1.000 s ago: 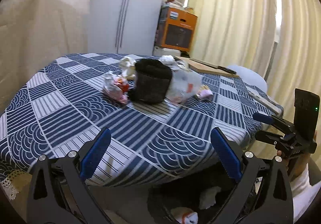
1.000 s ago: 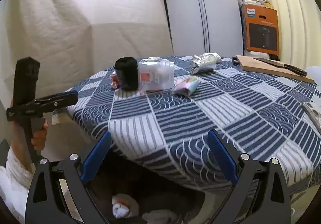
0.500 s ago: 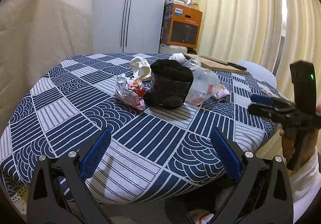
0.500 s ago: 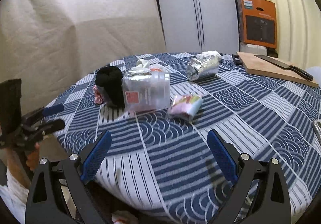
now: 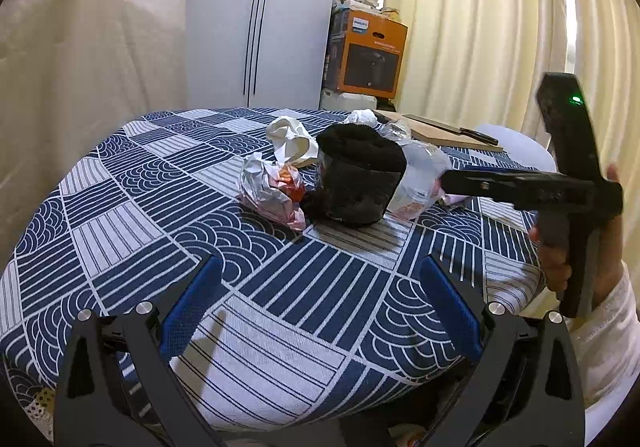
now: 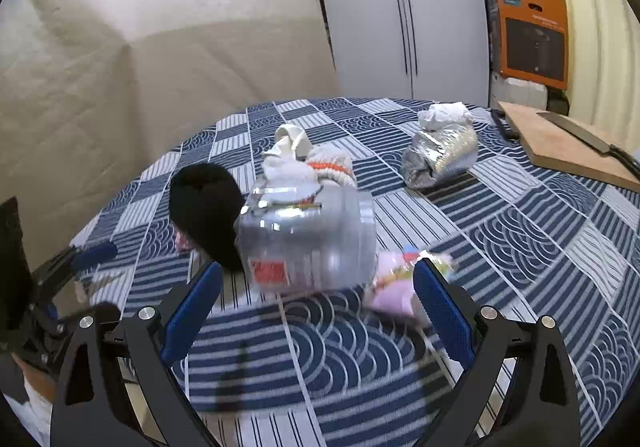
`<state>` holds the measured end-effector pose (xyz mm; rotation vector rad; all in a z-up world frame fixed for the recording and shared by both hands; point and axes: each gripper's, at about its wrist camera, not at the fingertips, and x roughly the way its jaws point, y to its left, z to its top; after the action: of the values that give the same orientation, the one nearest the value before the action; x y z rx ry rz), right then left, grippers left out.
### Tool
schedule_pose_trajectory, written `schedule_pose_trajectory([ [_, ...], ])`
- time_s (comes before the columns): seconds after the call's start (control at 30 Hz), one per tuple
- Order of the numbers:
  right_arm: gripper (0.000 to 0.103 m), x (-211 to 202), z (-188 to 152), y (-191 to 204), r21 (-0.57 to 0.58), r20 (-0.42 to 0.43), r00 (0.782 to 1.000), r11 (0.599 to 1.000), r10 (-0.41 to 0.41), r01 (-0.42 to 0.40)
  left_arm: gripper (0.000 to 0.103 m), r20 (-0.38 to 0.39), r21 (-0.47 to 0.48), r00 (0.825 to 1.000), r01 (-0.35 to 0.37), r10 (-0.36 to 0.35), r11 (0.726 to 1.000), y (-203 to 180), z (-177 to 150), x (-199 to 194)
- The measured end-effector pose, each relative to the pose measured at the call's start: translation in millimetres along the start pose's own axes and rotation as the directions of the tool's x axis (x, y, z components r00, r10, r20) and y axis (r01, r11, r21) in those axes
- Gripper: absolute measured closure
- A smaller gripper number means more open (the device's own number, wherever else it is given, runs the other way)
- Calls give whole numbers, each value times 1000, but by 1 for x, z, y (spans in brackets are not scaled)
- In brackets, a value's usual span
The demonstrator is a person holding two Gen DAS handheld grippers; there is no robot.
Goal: Collect trash
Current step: 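Grasp the clear plastic jar with the right tool, then grasp the black cup with the left tool while the right tool holds the jar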
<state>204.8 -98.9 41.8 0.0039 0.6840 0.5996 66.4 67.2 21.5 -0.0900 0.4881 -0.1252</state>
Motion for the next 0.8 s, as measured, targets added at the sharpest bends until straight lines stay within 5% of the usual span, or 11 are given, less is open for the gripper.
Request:
schedule_pose_trajectory([
  [0.17,11,12,11,-5,31,-7,1000,1000,-2,2,6,7,-1,1000,1,-1,1000,0,7,3],
  [0.27,36,18,12,-4,11,-42,999,1000,24,-24,6,6,6,1000,7,-7,1000,-3,12,6],
  [0.5,36,-10,5,1,-26,32,999,999,30,-29,6,13,-5,998,65,-65,998,-8,20,13],
  [0.8,36,-60,-12,-28,34,127,990,997,67,-72,6,-11,19,1000,21,-21,1000,-21,35,31],
])
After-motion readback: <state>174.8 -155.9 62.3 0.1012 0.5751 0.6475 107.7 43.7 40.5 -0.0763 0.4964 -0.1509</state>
